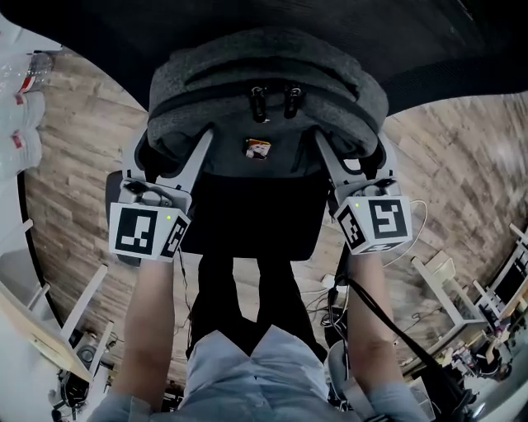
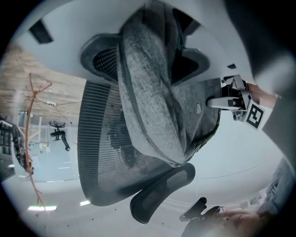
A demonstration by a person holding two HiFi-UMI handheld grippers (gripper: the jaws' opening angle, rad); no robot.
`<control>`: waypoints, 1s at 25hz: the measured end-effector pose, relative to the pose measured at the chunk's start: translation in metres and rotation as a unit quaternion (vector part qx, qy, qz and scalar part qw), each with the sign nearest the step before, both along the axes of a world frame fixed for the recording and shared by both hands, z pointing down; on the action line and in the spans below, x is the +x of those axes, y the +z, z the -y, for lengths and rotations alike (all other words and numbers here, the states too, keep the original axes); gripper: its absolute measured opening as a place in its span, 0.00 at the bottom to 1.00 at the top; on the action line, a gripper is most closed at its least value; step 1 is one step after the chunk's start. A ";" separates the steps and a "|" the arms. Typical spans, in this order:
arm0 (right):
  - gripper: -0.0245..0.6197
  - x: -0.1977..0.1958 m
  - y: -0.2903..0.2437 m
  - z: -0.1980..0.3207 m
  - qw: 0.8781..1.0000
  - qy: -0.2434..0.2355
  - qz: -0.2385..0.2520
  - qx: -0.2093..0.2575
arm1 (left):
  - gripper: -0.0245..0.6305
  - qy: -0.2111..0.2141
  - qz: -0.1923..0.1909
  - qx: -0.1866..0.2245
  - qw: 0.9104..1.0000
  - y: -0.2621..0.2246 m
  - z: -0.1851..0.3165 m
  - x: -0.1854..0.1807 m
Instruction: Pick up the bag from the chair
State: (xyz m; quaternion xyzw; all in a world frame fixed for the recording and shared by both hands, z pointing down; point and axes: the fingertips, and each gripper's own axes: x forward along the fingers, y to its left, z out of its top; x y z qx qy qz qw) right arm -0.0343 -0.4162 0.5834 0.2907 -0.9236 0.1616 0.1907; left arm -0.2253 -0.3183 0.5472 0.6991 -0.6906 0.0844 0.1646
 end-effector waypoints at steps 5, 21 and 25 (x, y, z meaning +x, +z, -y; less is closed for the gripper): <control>0.53 0.000 0.003 0.001 1.000 -0.008 -0.009 -0.010 | 0.46 -0.001 0.002 -0.001 1.000 0.002 0.001 0.001; 0.33 0.033 -0.002 -0.058 0.999 -0.010 -0.033 0.021 | 0.33 0.001 0.012 -0.002 1.000 -0.001 -0.057 0.042; 0.30 0.040 -0.003 -0.073 0.999 -0.002 -0.037 0.034 | 0.33 -0.001 0.014 -0.010 1.000 0.001 -0.069 0.046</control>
